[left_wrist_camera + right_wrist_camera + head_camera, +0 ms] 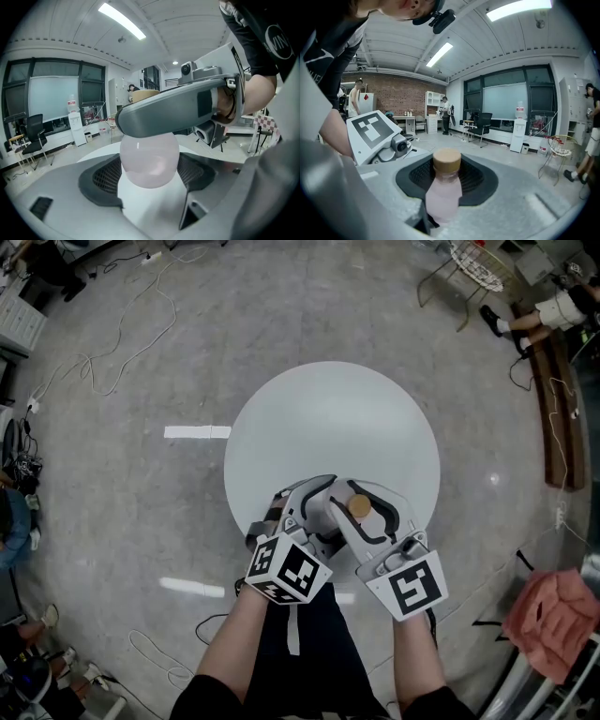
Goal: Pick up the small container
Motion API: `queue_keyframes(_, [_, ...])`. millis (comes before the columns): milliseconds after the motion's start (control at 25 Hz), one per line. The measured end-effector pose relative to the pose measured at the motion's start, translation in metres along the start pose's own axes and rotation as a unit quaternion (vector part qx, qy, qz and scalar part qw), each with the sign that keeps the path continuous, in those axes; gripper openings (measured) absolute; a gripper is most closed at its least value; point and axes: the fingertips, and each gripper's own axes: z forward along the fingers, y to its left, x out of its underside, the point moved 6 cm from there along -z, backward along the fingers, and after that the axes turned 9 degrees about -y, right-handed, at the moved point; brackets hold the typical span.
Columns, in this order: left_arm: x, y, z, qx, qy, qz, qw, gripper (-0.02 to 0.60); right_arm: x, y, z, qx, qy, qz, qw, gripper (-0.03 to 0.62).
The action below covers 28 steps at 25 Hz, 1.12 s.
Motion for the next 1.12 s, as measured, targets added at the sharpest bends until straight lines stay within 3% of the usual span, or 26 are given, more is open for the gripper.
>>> queue_keyframes(1120, [-0.067, -0.008, -0.031, 0.024, 0.019, 0.007, 0.9995, 0.347, -0.065, 0.009, -0.024, 0.014, -0.012, 0.019, 1.0, 0.126])
